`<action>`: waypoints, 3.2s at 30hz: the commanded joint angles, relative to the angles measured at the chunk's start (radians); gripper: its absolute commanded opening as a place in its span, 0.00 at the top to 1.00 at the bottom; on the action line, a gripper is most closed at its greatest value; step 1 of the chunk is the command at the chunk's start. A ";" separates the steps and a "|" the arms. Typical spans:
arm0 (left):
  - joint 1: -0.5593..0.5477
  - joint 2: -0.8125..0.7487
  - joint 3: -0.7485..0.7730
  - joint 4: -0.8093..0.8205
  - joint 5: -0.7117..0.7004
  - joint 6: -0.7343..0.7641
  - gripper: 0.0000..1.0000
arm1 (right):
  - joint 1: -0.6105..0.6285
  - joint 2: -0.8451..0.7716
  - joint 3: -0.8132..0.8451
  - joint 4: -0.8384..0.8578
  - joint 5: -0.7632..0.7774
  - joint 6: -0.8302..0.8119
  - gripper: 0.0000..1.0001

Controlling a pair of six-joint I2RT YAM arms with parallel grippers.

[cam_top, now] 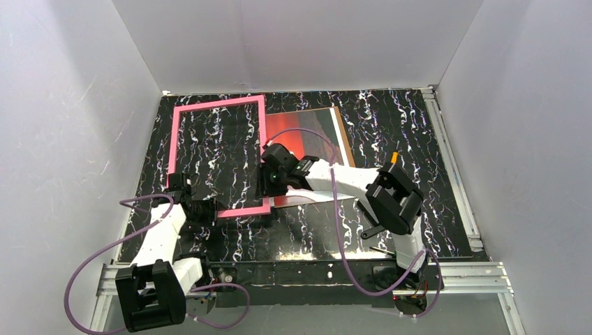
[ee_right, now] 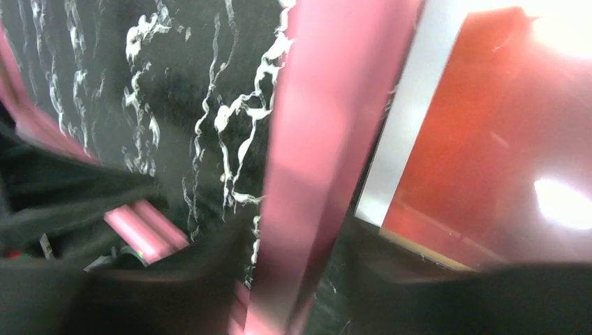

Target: Take the photo out of the frame

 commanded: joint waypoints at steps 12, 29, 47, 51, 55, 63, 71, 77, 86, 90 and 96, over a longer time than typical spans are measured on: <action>0.072 -0.054 -0.010 -0.090 -0.119 0.295 1.00 | -0.093 -0.240 0.020 -0.073 -0.125 -0.266 0.00; 0.206 0.045 -0.026 0.221 -0.080 0.204 1.00 | -0.381 -0.611 -0.359 -0.224 0.101 -0.413 0.02; 0.204 0.086 -0.066 0.131 -0.092 0.234 0.38 | -0.562 -0.498 -0.326 -0.263 -0.037 -0.578 0.10; 0.205 0.111 -0.048 0.113 -0.073 0.245 0.36 | -0.565 -0.479 -0.315 -0.261 -0.081 -0.567 0.11; 0.203 0.184 -0.047 0.117 -0.040 0.239 0.31 | -0.565 -0.472 -0.316 -0.257 -0.120 -0.550 0.13; 0.203 0.259 -0.099 0.143 -0.137 0.135 0.48 | -0.565 -0.544 -0.372 -0.233 -0.151 -0.529 0.15; 0.202 0.332 -0.121 0.260 -0.150 0.026 0.76 | -0.564 -0.570 -0.395 -0.215 -0.179 -0.525 0.16; 0.203 0.284 -0.110 0.230 -0.172 0.034 0.81 | -0.560 -0.563 -0.413 -0.196 -0.199 -0.516 0.16; 0.204 0.125 -0.022 0.001 -0.152 0.228 0.30 | -0.560 -0.582 -0.429 -0.206 -0.165 -0.542 0.13; 0.192 0.054 0.046 -0.059 -0.058 0.379 0.22 | -0.563 -0.581 -0.431 -0.220 -0.123 -0.560 0.12; 0.009 0.041 0.121 -0.001 0.179 0.545 0.06 | -0.595 -0.542 -0.403 -0.227 -0.122 -0.547 0.14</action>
